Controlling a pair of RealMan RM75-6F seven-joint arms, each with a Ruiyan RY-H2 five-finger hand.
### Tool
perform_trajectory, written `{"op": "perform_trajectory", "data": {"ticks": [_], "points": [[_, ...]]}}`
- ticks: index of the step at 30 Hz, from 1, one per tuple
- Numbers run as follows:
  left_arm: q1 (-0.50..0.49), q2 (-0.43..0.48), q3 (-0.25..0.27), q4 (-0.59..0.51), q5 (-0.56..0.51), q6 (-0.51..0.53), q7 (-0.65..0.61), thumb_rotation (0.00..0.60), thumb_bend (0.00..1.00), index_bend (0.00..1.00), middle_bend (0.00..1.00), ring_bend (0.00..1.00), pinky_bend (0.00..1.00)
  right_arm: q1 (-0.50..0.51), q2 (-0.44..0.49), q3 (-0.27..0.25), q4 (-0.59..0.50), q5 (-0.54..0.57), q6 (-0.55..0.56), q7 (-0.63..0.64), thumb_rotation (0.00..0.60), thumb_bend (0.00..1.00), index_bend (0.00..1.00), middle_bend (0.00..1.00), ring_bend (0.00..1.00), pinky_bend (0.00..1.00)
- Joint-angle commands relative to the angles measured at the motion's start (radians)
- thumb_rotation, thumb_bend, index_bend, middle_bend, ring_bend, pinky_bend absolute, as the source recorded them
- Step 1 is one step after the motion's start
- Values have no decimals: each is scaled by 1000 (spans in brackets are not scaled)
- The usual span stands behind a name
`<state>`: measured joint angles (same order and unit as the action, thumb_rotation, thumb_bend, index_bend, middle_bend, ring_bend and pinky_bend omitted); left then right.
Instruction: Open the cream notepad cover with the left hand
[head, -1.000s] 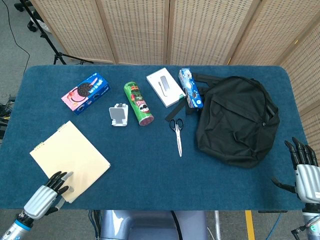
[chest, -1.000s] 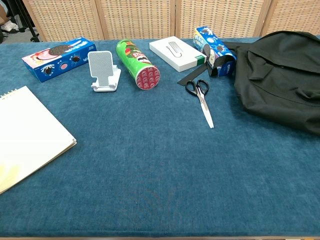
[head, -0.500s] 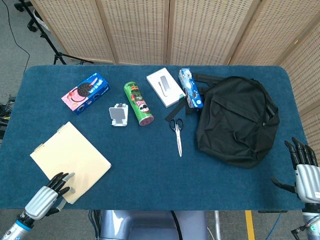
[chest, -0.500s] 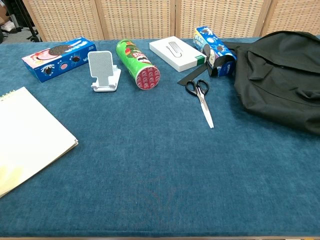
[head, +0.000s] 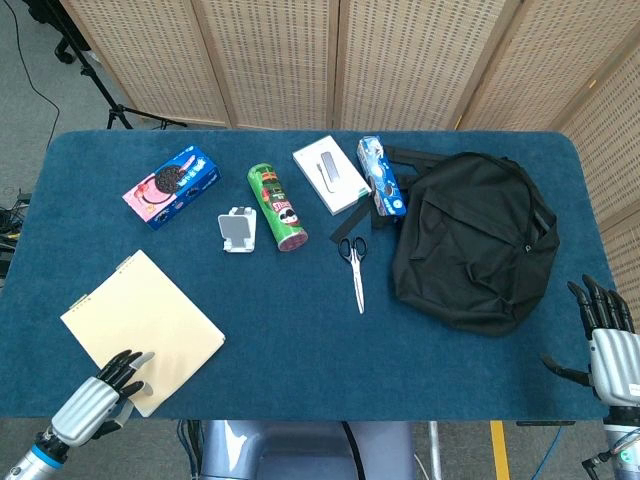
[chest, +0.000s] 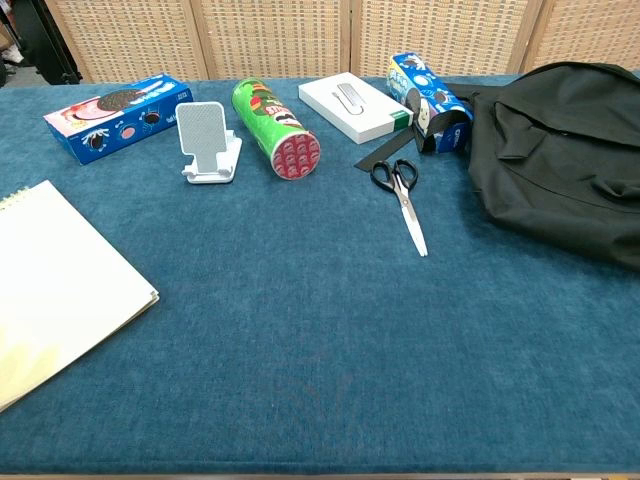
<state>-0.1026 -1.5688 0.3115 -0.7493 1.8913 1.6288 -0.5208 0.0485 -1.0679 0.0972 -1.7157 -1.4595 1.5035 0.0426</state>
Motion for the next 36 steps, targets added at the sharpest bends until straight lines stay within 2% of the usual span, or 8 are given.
{"op": "perform_trajectory", "data": {"ticks": [1,14,17,21,25,31,33,36], "points": [[-1,7,8,-14,12,10,4,600,683,749,0,0,0,0,0,0,1,0,0,1,600,156,47,0,0,0],[-28,77,75,-145,97,55,-46,600,687,749,0,0,0,1,-1,-2,0,0,-4,-1,600,158,47,0,0,0],[-31,87,70,-172,94,75,-78,600,687,749,0,0,0,1,-1,-3,-1,0,-5,-1,600,156,47,0,0,0],[-31,98,-3,-220,-2,101,-197,600,686,749,0,0,0,1,-1,-3,-1,-1,-4,0,600,156,47,0,0,0],[-47,143,-92,-323,-128,82,-338,600,690,749,0,0,0,1,0,-3,-2,0,-5,3,600,158,47,0,0,0],[-73,208,-195,-463,-259,28,-420,600,697,749,0,0,0,1,0,-5,-3,-2,-5,1,600,156,47,0,0,0],[-90,229,-250,-514,-323,-8,-441,600,698,749,0,0,0,2,-1,-5,-3,-3,-6,-2,600,156,47,0,0,0],[-140,267,-356,-592,-458,-118,-496,600,703,749,0,0,0,2,-3,-7,-3,-3,-9,-5,600,156,47,0,0,0]]}}
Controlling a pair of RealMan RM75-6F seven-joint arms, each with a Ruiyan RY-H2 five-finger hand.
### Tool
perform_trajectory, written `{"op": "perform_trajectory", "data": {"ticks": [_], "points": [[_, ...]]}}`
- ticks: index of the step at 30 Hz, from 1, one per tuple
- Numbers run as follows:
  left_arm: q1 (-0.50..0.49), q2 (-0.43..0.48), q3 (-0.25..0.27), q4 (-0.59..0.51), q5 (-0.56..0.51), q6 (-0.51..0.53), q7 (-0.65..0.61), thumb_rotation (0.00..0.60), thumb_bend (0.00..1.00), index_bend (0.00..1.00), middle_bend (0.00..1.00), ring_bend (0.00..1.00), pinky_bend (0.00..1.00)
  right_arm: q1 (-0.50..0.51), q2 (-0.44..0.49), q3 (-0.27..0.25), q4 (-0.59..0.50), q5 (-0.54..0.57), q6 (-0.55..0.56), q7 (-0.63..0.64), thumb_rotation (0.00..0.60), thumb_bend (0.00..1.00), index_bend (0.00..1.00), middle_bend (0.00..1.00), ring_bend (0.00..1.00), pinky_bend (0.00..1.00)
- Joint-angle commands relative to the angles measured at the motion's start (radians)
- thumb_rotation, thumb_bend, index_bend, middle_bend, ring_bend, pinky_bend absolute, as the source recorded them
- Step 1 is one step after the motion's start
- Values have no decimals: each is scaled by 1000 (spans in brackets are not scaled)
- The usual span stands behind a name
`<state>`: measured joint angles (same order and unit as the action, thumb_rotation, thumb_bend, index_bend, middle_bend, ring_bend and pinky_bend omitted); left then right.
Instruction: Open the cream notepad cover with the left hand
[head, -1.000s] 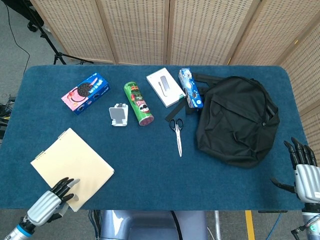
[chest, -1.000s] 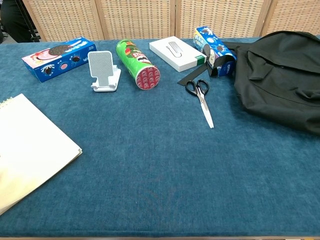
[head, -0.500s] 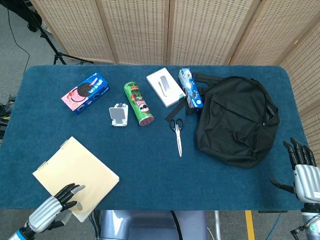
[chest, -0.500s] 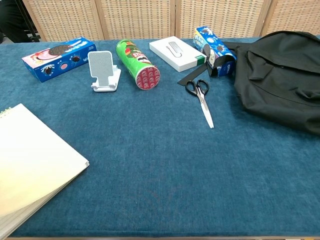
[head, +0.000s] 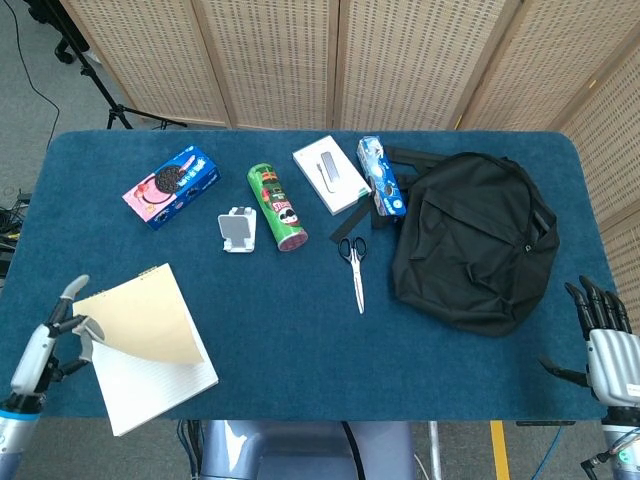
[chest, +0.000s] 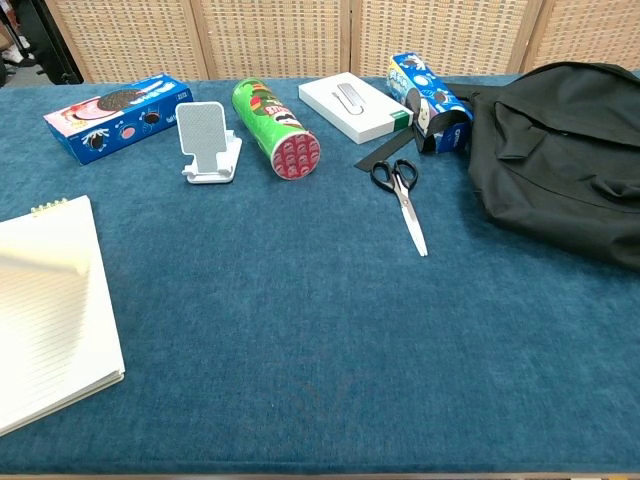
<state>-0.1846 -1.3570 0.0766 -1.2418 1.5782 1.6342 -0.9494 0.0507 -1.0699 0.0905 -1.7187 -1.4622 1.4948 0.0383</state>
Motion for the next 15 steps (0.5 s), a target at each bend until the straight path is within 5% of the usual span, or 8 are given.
{"op": "perform_trajectory", "data": {"ticks": [1,8,15], "points": [[-66,61,-141,-107,-170,-143,-65,600,706,749,0,0,0,0,-1,0,0,0,0,-1,600,156,47,0,0,0],[-134,14,-315,-50,-385,-231,122,600,714,749,0,0,0,2,-2,4,2,8,-2,-3,600,159,47,0,0,0],[-268,-133,-442,272,-485,-266,413,600,713,749,0,0,0,6,-7,2,3,10,-11,-13,600,156,47,0,0,0]]}}
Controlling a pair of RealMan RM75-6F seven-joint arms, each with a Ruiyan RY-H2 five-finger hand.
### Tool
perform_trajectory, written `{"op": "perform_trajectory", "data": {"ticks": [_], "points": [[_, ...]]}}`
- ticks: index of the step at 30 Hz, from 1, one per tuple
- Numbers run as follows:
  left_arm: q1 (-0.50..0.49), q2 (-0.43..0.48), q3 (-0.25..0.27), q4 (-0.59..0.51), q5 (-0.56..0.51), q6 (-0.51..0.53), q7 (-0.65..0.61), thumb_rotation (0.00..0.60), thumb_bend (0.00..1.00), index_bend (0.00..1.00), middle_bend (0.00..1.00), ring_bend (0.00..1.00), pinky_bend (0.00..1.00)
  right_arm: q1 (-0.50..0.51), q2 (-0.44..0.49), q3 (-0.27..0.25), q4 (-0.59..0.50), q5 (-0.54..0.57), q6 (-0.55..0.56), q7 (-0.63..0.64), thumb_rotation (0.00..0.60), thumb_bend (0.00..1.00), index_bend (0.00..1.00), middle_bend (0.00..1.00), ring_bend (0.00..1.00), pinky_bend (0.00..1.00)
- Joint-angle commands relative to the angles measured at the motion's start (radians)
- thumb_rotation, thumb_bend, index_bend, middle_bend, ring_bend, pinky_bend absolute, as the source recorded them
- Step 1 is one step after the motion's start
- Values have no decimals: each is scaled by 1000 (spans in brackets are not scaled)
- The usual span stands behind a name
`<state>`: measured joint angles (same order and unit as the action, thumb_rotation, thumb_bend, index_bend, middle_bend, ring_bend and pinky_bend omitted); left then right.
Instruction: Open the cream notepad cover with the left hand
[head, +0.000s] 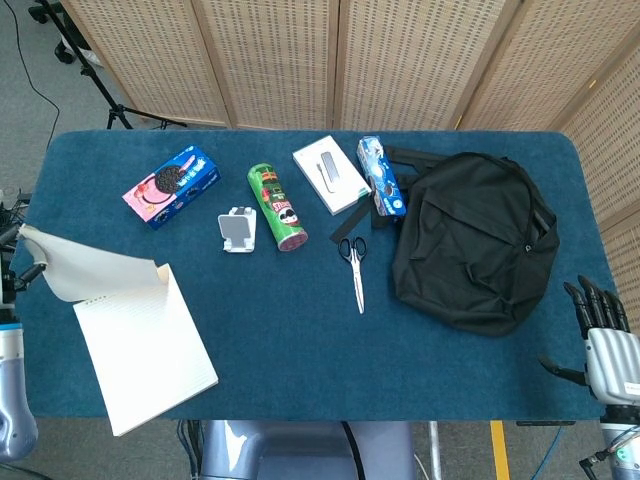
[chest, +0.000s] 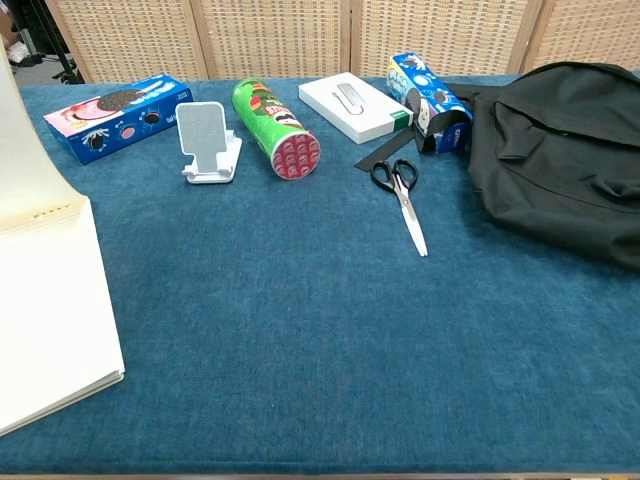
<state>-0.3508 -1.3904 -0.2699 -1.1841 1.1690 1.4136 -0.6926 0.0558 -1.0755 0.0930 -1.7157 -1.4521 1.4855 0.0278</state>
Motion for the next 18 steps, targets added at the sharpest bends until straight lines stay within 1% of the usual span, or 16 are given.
{"op": "perform_trajectory", "data": {"ticks": [1,4,6,7,9,10,11,12,13,14,15,16,18], "points": [[-139,-127,-118,309,-101,-72,222,600,714,749,0,0,0,2,-4,0,1,4,-4,-6,600,156,47,0,0,0],[-189,-181,-144,454,-125,-105,288,600,714,749,0,0,0,4,-8,1,3,10,-9,-14,600,156,47,0,0,0],[-207,-197,-155,508,-143,-146,318,600,711,748,0,0,0,7,-11,3,5,14,-13,-18,600,156,47,0,0,0],[-213,-203,-161,531,-170,-192,369,600,701,715,0,0,0,9,-13,3,7,18,-18,-22,600,156,47,0,0,0],[-218,-200,-172,529,-207,-253,439,600,663,514,0,0,0,12,-16,4,9,22,-23,-29,600,158,47,0,0,0],[-218,-196,-176,520,-218,-267,458,600,626,325,0,0,0,13,-18,4,9,23,-25,-31,600,158,47,0,0,0],[-216,-192,-177,513,-224,-277,469,600,573,156,0,0,0,13,-19,4,10,24,-25,-33,600,158,47,0,0,0],[-212,-187,-179,501,-232,-291,482,600,529,79,0,0,0,14,-20,3,10,25,-26,-35,600,158,47,0,0,0],[-207,-180,-183,486,-242,-303,491,600,456,15,0,0,0,14,-21,3,10,25,-27,-37,600,156,47,0,0,0],[-204,-176,-186,474,-247,-309,494,600,382,0,0,0,0,14,-21,3,10,25,-27,-38,600,156,47,0,0,0],[-198,-168,-190,455,-252,-313,492,600,335,0,0,0,0,14,-22,2,10,25,-28,-39,600,156,47,0,0,0],[-191,-160,-193,436,-253,-312,486,600,265,0,0,0,0,14,-22,2,10,25,-27,-40,600,156,47,0,0,0],[-177,-146,-195,405,-245,-298,469,600,173,0,0,0,0,13,-22,2,9,24,-26,-41,600,156,47,0,0,0]]}}
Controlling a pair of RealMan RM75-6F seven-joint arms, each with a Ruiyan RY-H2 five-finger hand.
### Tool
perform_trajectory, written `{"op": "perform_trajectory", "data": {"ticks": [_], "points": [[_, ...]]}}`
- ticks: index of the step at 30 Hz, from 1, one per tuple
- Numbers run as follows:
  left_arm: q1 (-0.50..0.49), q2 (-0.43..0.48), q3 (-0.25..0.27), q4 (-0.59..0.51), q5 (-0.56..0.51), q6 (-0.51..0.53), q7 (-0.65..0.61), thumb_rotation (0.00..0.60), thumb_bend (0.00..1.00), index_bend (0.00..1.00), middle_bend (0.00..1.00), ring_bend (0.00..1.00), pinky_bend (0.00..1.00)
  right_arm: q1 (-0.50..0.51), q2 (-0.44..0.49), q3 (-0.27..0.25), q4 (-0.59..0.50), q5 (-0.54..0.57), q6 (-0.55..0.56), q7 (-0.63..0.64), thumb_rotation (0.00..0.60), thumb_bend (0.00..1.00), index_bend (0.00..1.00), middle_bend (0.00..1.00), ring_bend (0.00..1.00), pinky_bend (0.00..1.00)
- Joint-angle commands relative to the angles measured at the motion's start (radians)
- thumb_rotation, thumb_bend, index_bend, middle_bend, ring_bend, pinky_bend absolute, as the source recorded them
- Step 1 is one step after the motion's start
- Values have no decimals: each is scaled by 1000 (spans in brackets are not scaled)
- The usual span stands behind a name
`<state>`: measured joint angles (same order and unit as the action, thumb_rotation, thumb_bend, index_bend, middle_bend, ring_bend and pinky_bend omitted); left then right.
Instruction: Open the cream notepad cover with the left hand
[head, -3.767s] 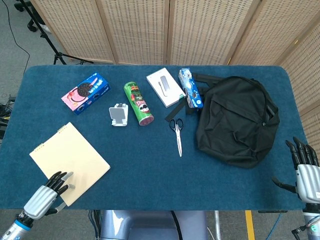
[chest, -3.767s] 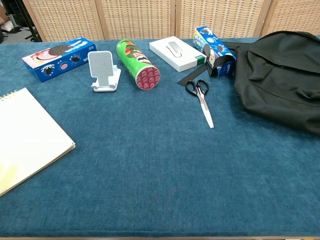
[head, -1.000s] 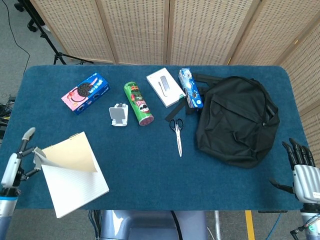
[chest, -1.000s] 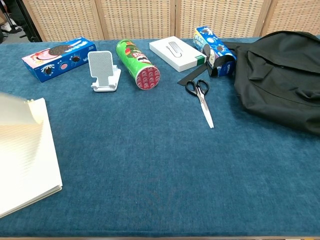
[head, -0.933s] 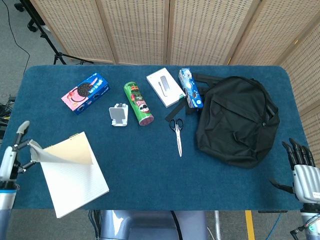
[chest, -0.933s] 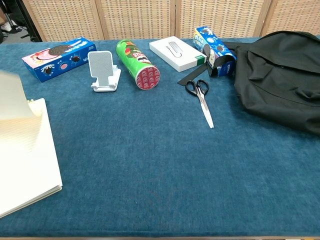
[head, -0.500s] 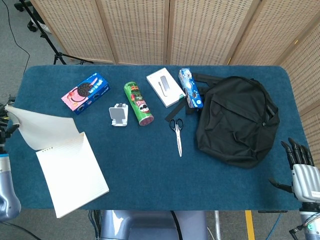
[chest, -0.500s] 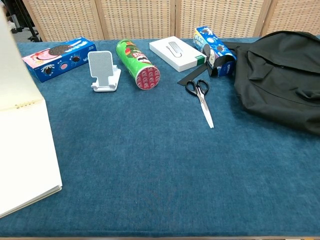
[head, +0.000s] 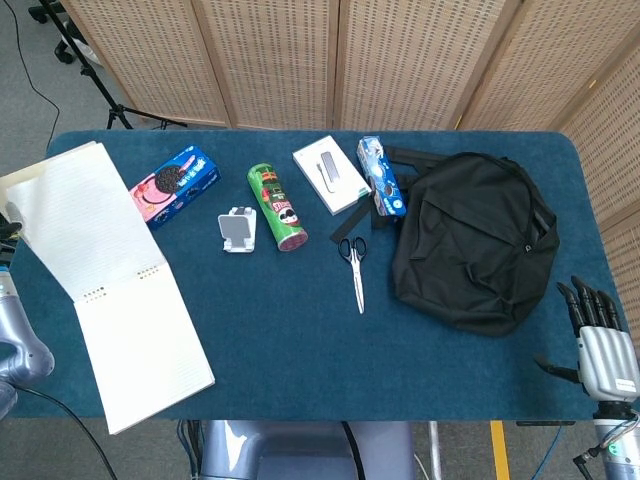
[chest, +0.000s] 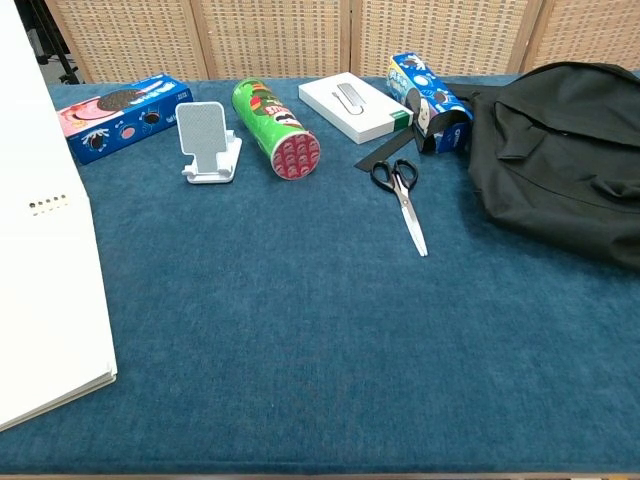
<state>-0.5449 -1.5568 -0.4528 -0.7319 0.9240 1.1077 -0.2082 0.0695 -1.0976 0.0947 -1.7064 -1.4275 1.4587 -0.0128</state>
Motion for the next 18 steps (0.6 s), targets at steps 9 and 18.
{"op": "perform_trajectory", "data": {"ticks": [9,18], "points": [[186,139,64,-364,120,214,-60,600,0,0,0,0,0,-5,2,-1,-5,-15,19,2,600,159,47,0,0,0],[365,321,277,-705,319,303,36,600,0,0,0,0,0,-15,5,-3,-5,-31,41,13,600,159,47,0,0,0]]}}
